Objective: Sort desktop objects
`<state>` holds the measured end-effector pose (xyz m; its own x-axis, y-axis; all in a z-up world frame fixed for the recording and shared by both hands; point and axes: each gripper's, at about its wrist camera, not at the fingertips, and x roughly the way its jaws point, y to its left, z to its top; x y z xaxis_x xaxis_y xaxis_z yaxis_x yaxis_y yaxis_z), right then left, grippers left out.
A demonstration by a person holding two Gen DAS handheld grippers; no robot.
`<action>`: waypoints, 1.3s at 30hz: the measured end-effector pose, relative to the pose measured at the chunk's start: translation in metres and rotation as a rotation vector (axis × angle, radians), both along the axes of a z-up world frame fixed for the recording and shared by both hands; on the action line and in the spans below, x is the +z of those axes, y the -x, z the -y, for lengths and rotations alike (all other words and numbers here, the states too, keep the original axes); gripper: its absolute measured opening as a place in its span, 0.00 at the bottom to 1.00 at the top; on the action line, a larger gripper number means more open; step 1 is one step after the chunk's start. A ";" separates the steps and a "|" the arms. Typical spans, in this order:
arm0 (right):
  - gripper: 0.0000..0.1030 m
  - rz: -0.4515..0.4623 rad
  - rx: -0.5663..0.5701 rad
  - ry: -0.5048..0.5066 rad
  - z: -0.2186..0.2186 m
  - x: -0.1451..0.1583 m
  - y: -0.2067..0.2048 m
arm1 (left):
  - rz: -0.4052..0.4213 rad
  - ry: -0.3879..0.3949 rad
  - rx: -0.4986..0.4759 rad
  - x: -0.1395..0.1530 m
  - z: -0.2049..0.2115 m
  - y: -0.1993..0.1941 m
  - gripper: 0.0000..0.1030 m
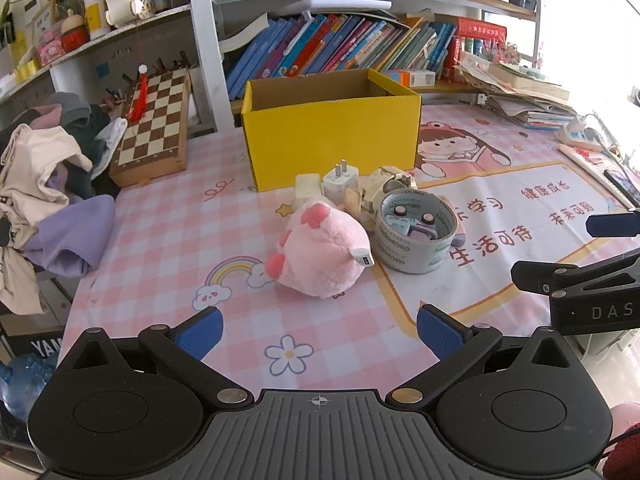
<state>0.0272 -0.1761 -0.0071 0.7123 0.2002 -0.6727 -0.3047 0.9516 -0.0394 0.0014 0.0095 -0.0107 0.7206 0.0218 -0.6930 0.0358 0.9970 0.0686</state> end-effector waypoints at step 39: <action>1.00 -0.027 0.008 -0.010 -0.002 -0.001 -0.006 | -0.001 0.009 -0.040 -0.001 0.003 -0.006 1.00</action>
